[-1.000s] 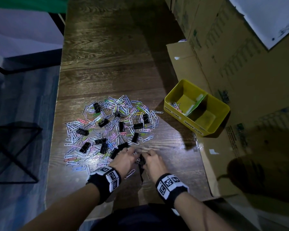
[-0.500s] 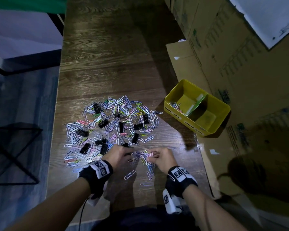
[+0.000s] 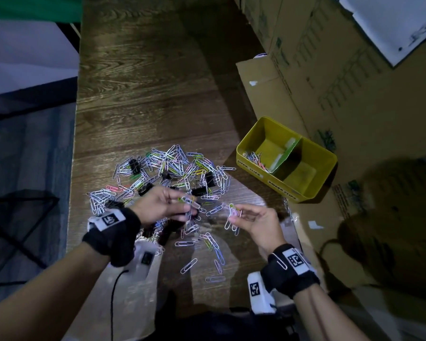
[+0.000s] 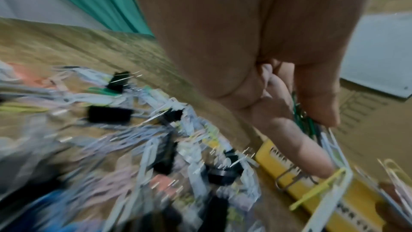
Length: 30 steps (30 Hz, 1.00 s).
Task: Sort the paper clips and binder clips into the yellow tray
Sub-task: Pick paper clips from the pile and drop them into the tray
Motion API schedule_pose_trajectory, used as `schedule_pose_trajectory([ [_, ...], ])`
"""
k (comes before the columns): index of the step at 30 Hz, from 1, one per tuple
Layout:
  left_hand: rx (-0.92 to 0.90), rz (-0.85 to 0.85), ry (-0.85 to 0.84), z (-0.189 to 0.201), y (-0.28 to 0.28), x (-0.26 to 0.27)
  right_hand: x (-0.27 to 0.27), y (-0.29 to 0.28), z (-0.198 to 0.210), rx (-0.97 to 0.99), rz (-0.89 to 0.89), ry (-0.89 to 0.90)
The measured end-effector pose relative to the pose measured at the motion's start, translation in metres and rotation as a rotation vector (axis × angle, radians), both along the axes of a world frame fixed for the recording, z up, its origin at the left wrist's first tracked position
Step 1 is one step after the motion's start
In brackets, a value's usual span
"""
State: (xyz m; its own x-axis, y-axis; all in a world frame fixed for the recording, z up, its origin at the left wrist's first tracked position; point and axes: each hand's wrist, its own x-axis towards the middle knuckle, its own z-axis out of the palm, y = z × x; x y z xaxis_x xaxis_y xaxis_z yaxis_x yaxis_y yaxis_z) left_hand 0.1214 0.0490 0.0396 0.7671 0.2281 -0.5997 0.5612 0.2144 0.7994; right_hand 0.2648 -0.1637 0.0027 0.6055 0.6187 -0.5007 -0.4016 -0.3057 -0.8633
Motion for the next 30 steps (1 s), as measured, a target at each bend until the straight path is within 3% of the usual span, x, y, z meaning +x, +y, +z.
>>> schedule_pose_trajectory([
  [7,-0.096,-0.040,-0.260,0.063,0.011,0.100,0.037,0.012,0.053,0.225,-0.169,-0.109],
  [12,-0.133,0.050,-0.314,0.065,-0.003,0.178,0.071,0.026,0.076,0.299,-0.278,-0.228],
  [16,0.144,0.090,-0.165,0.024,-0.014,0.218,0.101,0.036,0.082,0.283,-0.356,-0.265],
  [21,0.649,-0.301,-0.006,-0.004,-0.023,0.220,0.134,0.054,0.067,0.090,-0.385,-0.334],
  [24,0.710,-0.325,-0.028,0.002,-0.022,0.210,0.144,0.066,0.053,-0.096,-0.282,-0.395],
  [30,0.575,-0.157,-0.137,0.019,-0.014,0.146,0.149,0.084,0.027,-0.493,0.212,-0.662],
])
